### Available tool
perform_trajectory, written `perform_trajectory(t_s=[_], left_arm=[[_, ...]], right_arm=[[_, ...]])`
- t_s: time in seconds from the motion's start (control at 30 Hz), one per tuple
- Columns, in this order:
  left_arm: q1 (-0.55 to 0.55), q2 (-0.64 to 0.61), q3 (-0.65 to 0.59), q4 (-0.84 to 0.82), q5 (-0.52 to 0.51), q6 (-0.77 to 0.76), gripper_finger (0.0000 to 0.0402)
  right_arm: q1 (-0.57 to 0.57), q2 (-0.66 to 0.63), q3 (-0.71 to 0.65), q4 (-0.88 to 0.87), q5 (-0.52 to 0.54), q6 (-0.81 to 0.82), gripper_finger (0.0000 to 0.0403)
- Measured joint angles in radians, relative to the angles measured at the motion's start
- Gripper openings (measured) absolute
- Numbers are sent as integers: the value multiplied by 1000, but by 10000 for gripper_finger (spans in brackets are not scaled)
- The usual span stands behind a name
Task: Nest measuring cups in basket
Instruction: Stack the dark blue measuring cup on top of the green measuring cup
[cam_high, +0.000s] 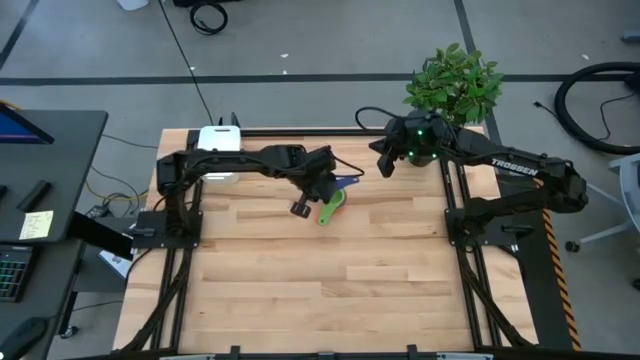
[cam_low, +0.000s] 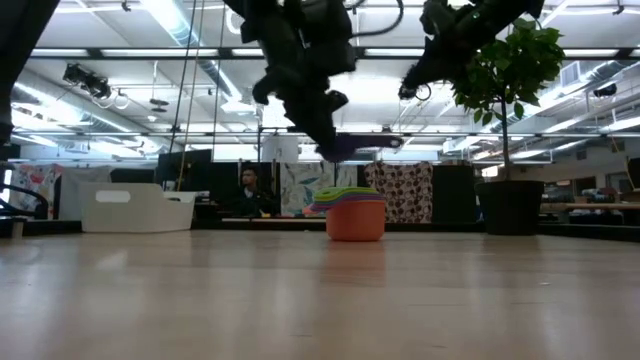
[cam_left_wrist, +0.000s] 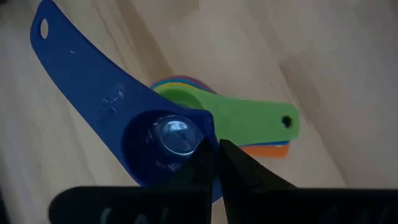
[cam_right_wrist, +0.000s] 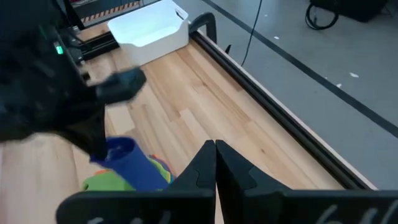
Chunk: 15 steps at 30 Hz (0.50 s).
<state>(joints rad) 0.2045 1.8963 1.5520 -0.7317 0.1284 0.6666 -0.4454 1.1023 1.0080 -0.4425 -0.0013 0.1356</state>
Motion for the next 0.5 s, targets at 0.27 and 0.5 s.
perform_trajectory(t_s=[0.27,0.5], left_arm=[[2,76,-1,37,-13,47,14],[5,97,-1,67,-19,111,14]], right_arm=[[-34,0,0,-1,-24,-4,4],[-52,0,0,-1,-26,-6,4]])
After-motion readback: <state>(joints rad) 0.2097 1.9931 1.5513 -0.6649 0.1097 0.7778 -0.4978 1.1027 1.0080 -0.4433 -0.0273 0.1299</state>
